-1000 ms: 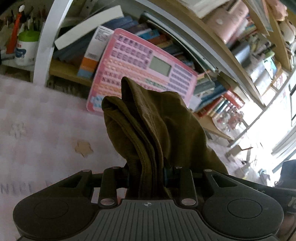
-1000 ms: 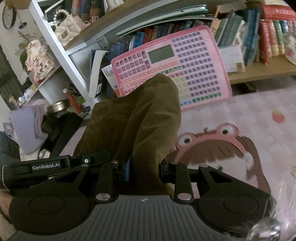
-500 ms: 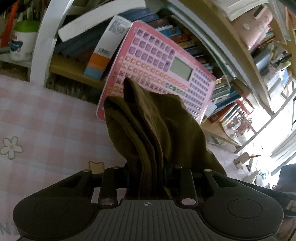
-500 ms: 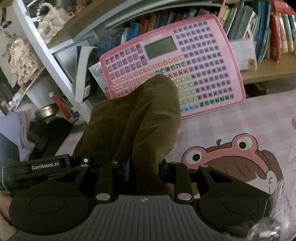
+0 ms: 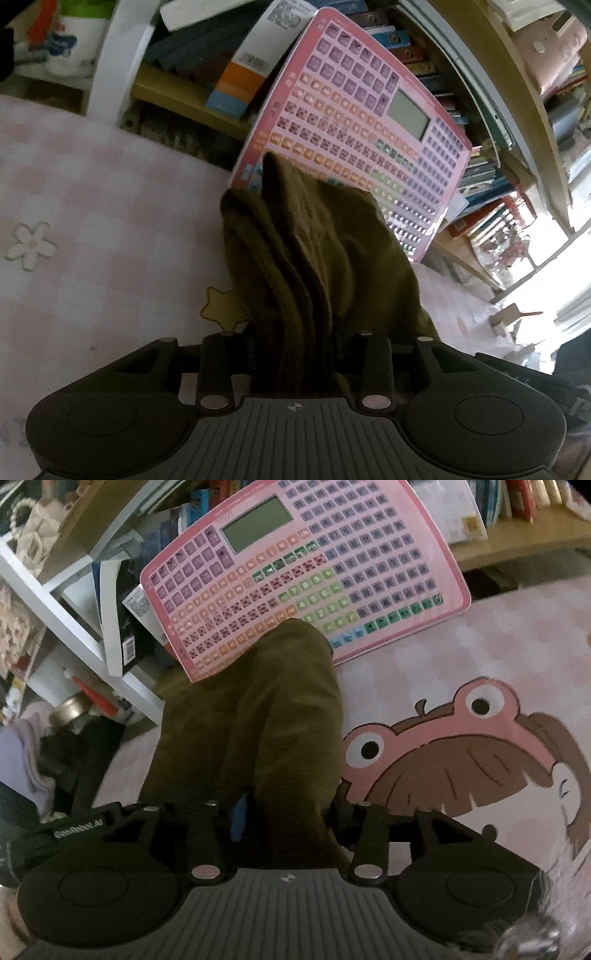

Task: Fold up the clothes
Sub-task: 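Open both grippers and lift them off the folded garment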

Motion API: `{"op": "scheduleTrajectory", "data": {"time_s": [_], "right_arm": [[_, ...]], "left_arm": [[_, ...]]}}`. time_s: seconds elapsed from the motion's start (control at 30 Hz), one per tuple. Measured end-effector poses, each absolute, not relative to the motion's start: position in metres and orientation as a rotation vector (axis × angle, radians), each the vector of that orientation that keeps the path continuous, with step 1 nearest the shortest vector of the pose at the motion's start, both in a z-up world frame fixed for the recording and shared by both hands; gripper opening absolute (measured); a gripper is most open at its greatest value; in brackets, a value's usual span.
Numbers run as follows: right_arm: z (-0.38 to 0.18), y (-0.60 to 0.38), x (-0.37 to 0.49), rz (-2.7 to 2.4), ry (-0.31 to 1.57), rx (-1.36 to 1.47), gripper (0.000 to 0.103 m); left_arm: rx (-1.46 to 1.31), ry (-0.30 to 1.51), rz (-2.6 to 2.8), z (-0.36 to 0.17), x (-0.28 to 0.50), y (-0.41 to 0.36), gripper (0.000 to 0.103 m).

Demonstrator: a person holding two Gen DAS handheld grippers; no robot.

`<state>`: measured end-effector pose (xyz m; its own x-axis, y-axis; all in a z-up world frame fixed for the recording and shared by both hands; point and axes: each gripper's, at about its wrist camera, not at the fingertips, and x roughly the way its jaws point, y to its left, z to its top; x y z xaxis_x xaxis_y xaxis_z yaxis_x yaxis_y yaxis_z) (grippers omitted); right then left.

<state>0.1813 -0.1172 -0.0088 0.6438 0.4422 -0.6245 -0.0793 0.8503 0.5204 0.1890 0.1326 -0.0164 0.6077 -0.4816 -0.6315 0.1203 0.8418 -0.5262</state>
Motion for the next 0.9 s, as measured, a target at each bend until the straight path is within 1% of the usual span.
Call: {"op": "scheduleTrajectory", "data": {"time_s": [0.13, 0.17, 0.2, 0.27, 0.4, 0.6, 0.9], "right_arm": [[0.002, -0.118, 0.175, 0.290, 0.810, 0.448, 0.048], [0.006, -0.119, 0.172, 0.284, 0.800, 0.441, 0.052], [0.010, -0.120, 0.168, 0.279, 0.784, 0.433, 0.055], [0.018, -0.121, 0.160, 0.270, 0.748, 0.414, 0.058], [0.033, -0.117, 0.136, 0.236, 0.683, 0.307, 0.060], [0.044, -0.108, 0.095, 0.213, 0.631, 0.158, 0.065], [0.039, -0.100, 0.045, 0.187, 0.631, 0.069, 0.067]], "left_arm": [[-0.408, 0.816, -0.315, -0.002, 0.174, 0.131, 0.038], [-0.394, 0.806, -0.305, 0.002, 0.170, 0.130, 0.039], [-0.379, 0.794, -0.296, 0.006, 0.166, 0.129, 0.040], [-0.351, 0.760, -0.282, 0.013, 0.154, 0.127, 0.045], [-0.311, 0.700, -0.259, 0.027, 0.128, 0.121, 0.050], [-0.255, 0.701, -0.222, 0.031, 0.094, 0.102, 0.050], [-0.170, 0.696, -0.203, 0.032, 0.050, 0.079, 0.050]]}}
